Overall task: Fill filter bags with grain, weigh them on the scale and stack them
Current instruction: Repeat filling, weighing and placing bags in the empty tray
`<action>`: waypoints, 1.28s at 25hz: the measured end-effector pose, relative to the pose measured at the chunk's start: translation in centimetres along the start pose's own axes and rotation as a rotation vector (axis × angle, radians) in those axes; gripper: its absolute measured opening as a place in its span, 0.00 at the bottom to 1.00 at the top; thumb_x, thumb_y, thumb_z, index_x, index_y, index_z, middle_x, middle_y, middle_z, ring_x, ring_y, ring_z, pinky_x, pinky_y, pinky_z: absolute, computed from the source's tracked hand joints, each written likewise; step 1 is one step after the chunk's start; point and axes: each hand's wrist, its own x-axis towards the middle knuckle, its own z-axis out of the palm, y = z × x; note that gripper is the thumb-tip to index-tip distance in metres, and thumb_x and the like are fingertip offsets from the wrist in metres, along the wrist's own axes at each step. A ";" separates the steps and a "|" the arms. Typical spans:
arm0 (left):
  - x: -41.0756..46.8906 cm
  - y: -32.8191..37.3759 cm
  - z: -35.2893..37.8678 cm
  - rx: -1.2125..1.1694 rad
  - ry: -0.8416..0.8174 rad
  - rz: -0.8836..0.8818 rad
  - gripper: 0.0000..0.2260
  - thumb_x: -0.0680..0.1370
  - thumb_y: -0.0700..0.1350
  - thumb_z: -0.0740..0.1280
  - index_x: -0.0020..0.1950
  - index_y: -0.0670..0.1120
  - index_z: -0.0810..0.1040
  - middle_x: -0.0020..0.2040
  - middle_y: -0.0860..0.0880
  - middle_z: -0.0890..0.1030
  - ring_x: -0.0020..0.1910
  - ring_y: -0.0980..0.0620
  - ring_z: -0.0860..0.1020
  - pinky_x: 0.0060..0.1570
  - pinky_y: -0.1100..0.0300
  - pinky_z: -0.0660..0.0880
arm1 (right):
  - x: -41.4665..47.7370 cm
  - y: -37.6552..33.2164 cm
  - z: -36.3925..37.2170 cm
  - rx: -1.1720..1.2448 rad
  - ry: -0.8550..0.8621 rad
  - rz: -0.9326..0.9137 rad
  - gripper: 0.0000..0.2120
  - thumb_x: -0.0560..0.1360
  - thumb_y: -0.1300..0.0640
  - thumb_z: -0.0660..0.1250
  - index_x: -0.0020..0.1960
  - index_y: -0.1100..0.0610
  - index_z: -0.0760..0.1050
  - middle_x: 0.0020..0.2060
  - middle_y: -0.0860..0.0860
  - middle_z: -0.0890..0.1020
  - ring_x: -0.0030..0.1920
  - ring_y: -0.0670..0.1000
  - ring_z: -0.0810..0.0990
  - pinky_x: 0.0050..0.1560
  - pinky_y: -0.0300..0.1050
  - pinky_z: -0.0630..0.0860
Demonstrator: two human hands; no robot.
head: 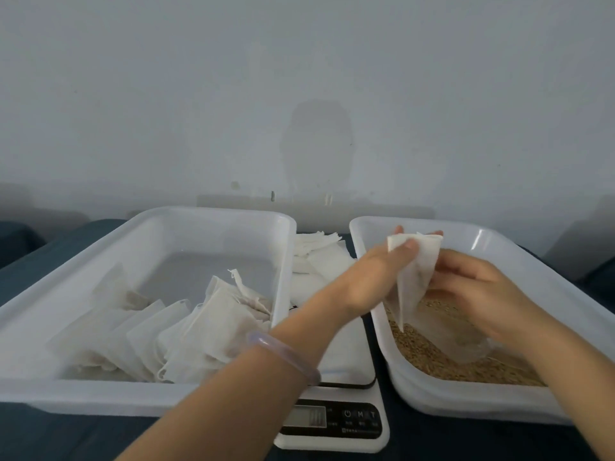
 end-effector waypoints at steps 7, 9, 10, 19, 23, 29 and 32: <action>-1.8 0.8 -2.7 -0.230 -0.112 -0.091 0.17 0.82 0.50 0.52 0.69 0.52 0.69 0.70 0.51 0.70 0.67 0.56 0.70 0.64 0.57 0.71 | 0.5 -0.8 3.6 0.384 -0.186 -0.022 0.16 0.70 0.58 0.66 0.54 0.65 0.79 0.50 0.66 0.81 0.51 0.63 0.80 0.50 0.52 0.79; -2.3 0.7 -3.2 -0.221 -0.132 -0.133 0.18 0.83 0.47 0.48 0.71 0.49 0.67 0.63 0.52 0.75 0.59 0.58 0.76 0.60 0.63 0.73 | 0.7 -0.8 4.7 0.330 -0.148 -0.025 0.16 0.67 0.57 0.68 0.51 0.65 0.80 0.48 0.63 0.83 0.48 0.59 0.82 0.45 0.45 0.80; -2.4 0.6 -3.4 -0.228 -0.120 -0.160 0.18 0.83 0.47 0.48 0.70 0.49 0.68 0.63 0.51 0.75 0.58 0.57 0.77 0.62 0.61 0.73 | 0.9 -0.8 5.2 0.300 -0.120 -0.033 0.15 0.67 0.57 0.68 0.50 0.64 0.81 0.47 0.62 0.83 0.47 0.58 0.83 0.43 0.44 0.80; -3.7 -0.2 -6.9 0.173 0.168 -0.184 0.10 0.71 0.41 0.74 0.51 0.43 0.82 0.48 0.44 0.84 0.49 0.48 0.83 0.55 0.47 0.78 | 2.1 -0.2 6.3 0.250 0.027 -0.018 0.13 0.67 0.51 0.68 0.44 0.58 0.84 0.45 0.59 0.85 0.47 0.58 0.84 0.43 0.49 0.82; -3.9 -0.9 -7.1 0.180 0.243 -0.129 0.09 0.71 0.38 0.74 0.51 0.42 0.83 0.44 0.45 0.85 0.45 0.50 0.83 0.48 0.52 0.80 | 1.8 -0.5 6.4 0.212 -0.052 -0.028 0.16 0.61 0.46 0.75 0.47 0.50 0.83 0.47 0.54 0.85 0.49 0.54 0.84 0.47 0.51 0.81; -3.8 -0.9 -6.2 0.173 0.249 -0.033 0.02 0.71 0.38 0.74 0.43 0.43 0.84 0.39 0.48 0.84 0.40 0.53 0.82 0.43 0.57 0.78 | 2.4 -1.6 7.4 0.227 -0.213 0.021 0.22 0.58 0.54 0.79 0.51 0.49 0.82 0.48 0.55 0.85 0.51 0.53 0.83 0.50 0.49 0.81; -3.7 -0.7 -5.7 0.111 0.250 0.010 0.05 0.71 0.42 0.73 0.42 0.41 0.83 0.37 0.45 0.83 0.36 0.48 0.79 0.34 0.56 0.76 | 2.3 -1.7 7.8 0.345 -0.223 0.080 0.18 0.61 0.58 0.75 0.51 0.53 0.82 0.46 0.56 0.85 0.47 0.57 0.84 0.39 0.45 0.81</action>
